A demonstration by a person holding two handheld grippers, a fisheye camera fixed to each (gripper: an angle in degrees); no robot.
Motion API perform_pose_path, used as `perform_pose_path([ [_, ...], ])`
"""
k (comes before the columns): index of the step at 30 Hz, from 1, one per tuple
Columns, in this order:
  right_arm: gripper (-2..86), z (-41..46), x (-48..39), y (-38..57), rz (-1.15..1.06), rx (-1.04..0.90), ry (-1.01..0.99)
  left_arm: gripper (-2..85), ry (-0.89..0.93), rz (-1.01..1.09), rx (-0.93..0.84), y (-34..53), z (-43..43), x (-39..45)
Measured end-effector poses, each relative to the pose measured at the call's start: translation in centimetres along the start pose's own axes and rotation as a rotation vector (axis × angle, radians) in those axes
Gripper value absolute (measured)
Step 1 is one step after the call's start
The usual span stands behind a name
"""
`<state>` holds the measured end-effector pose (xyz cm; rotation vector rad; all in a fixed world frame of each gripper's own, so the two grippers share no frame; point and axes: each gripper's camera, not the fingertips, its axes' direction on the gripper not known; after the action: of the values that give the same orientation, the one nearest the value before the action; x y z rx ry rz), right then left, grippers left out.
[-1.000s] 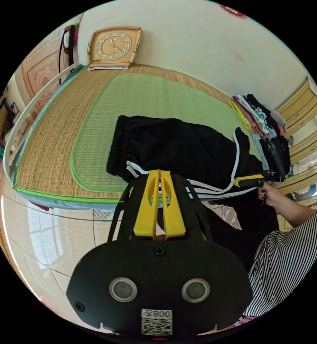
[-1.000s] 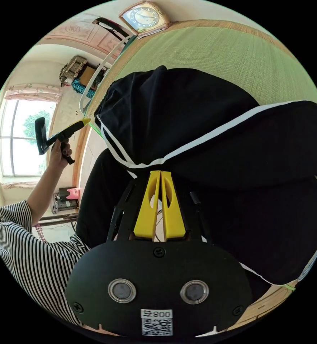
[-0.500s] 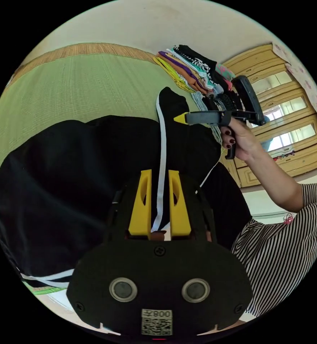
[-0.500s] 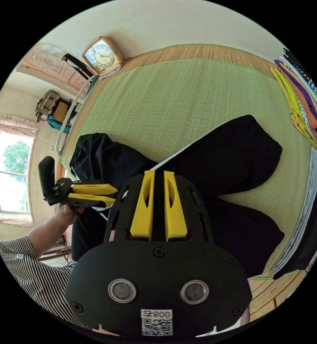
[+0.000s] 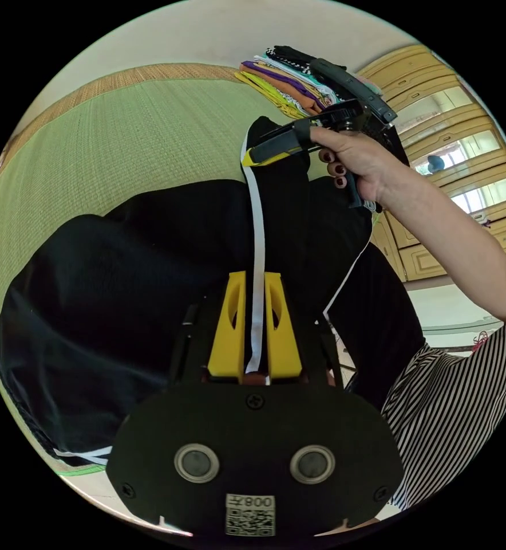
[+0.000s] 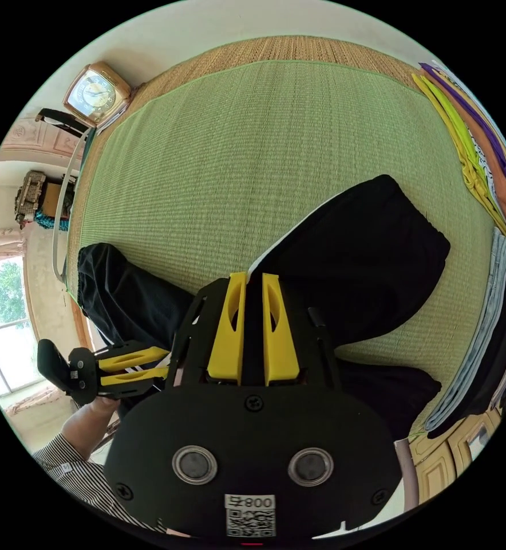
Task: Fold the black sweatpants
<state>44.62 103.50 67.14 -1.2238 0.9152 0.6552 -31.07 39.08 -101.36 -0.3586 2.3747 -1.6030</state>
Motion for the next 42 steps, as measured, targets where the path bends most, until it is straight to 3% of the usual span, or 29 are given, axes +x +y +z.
perform_pose_path([
  [7, 1.6, -0.6, 0.7, 1.0, -0.035, -0.016, 0.017, 3.2, -0.015, -0.001, 0.017, -2.7, -0.5, 4.0],
  [18, 0.4, -9.4, 4.3, 10.4, -0.096, 0.271, -0.173, 2.0, -0.021, 0.079, 0.119, -6.1, -4.0, 13.5],
  [23, 0.4, -11.2, 7.3, 18.2, -0.114, 0.344, -0.194, 1.7, -0.077, 0.199, 0.061, -7.8, -3.9, 19.0],
  [31, 0.3, -7.1, 12.9, 26.7, 0.002, 0.282, -0.22, 1.9, -0.158, 0.306, -0.139, -11.1, -0.2, 25.8],
  [42, 0.4, -1.7, 17.1, 30.1, 0.043, 0.127, -0.15, 3.6, -0.119, 0.202, -0.245, -16.3, 1.1, 30.0],
])
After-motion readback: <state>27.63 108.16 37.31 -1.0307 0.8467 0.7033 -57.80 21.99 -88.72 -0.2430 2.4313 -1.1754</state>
